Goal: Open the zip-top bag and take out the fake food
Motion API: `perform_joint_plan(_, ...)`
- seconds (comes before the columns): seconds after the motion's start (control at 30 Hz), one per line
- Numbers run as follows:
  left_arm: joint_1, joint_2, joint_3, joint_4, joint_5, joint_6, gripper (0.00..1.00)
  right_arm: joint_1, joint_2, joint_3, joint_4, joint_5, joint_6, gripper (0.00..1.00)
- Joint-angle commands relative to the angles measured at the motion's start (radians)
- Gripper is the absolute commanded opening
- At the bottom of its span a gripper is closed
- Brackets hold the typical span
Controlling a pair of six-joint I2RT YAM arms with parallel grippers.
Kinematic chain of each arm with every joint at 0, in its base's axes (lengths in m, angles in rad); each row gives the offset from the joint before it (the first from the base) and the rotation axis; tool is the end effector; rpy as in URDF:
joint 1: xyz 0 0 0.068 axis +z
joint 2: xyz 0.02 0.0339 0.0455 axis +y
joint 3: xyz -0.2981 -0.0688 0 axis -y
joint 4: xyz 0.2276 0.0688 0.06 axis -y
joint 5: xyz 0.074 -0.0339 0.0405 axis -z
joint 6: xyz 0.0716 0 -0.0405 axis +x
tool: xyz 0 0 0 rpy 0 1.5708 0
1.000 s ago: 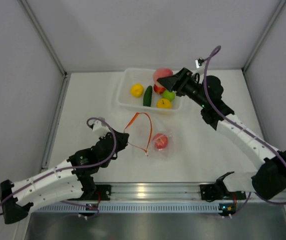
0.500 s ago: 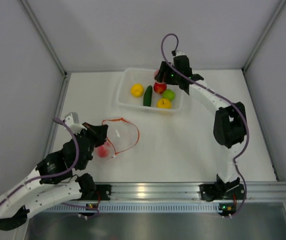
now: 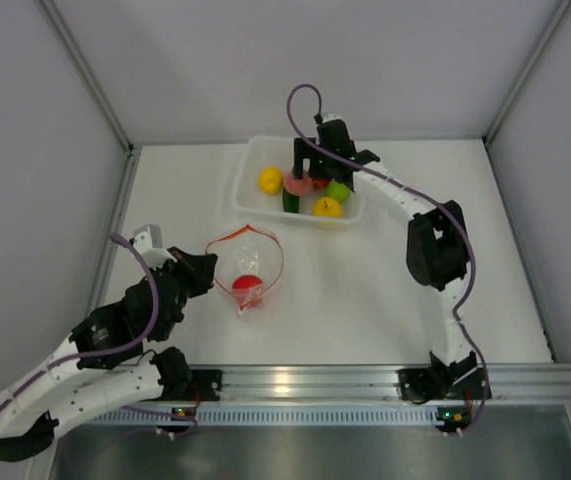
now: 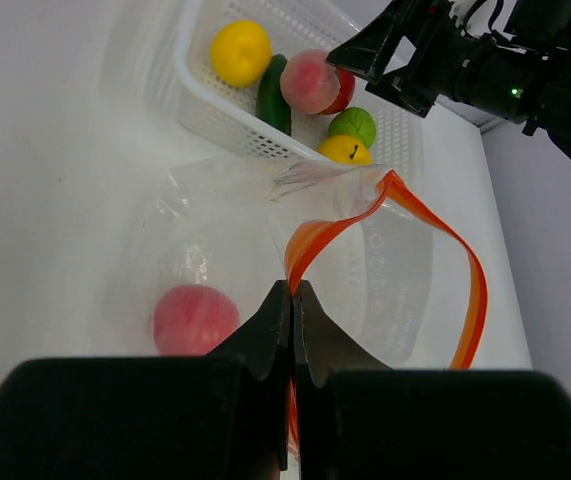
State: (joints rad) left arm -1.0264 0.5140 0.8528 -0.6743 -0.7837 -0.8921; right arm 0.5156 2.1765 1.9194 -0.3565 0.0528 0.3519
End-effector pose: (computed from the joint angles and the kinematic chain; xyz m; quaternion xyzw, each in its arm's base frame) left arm 0.0810 -0.0362 0.3512 -0.1701 0.7666 -0.2595 0.5622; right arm 0.4752 0.2650 0.2749 -0.0604 0.8854 0.1722 0.4276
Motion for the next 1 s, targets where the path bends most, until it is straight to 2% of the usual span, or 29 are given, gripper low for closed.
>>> perform_joint_plan(0.0,0.003,0.026,0.006,0.005,0.034,-0.021,0.00,-0.003,-0.199,-0.049,0.030,0.068,-0.030,0.99)
perform_joint_plan(0.1,0.003,0.075,0.012,0.012,0.052,-0.050,0.00,-0.015,-0.348,-0.207,0.092,-0.025,0.011,0.99)
perform_joint_plan(0.13,0.003,0.087,0.012,0.016,0.058,-0.054,0.00,-0.038,-0.387,-0.297,0.146,-0.141,0.051,0.99)
perform_joint_plan(0.23,0.003,0.135,-0.001,0.067,0.098,-0.061,0.00,-0.066,-0.547,-0.467,0.212,-0.261,0.084,0.98)
perform_joint_plan(0.3,0.003,0.167,-0.009,0.116,0.129,-0.059,0.00,-0.065,-0.653,-0.557,0.212,-0.318,0.091,0.91)
perform_joint_plan(0.33,0.003,0.178,-0.015,0.134,0.138,-0.054,0.00,-0.063,-0.685,-0.586,0.206,-0.376,0.099,0.83)
perform_joint_plan(0.37,0.003,0.187,-0.018,0.145,0.149,-0.054,0.00,-0.062,-0.751,-0.611,0.188,-0.386,0.098,0.80)
perform_joint_plan(0.43,0.003,0.211,-0.023,0.174,0.156,-0.051,0.00,-0.039,-0.854,-0.681,0.148,-0.366,0.087,0.73)
perform_joint_plan(0.5,0.003,0.237,-0.021,0.200,0.165,-0.050,0.00,-0.011,-0.923,-0.744,0.119,-0.326,0.079,0.71)
perform_joint_plan(0.63,0.003,0.280,-0.028,0.245,0.185,-0.045,0.00,0.127,-1.067,-0.813,0.090,-0.230,0.094,0.63)
perform_joint_plan(0.7,0.003,0.294,-0.029,0.258,0.198,-0.045,0.00,0.217,-1.089,-0.827,0.085,-0.187,0.110,0.60)
perform_joint_plan(0.73,0.003,0.305,-0.031,0.275,0.202,-0.048,0.00,0.250,-1.103,-0.830,0.083,-0.168,0.119,0.55)
perform_joint_plan(0.8,0.003,0.317,-0.035,0.294,0.215,-0.051,0.00,0.334,-1.103,-0.836,0.090,-0.104,0.143,0.54)
perform_joint_plan(0.97,0.003,0.348,-0.051,0.341,0.250,-0.074,0.00,0.455,-1.034,-0.838,0.097,0.039,0.179,0.47)
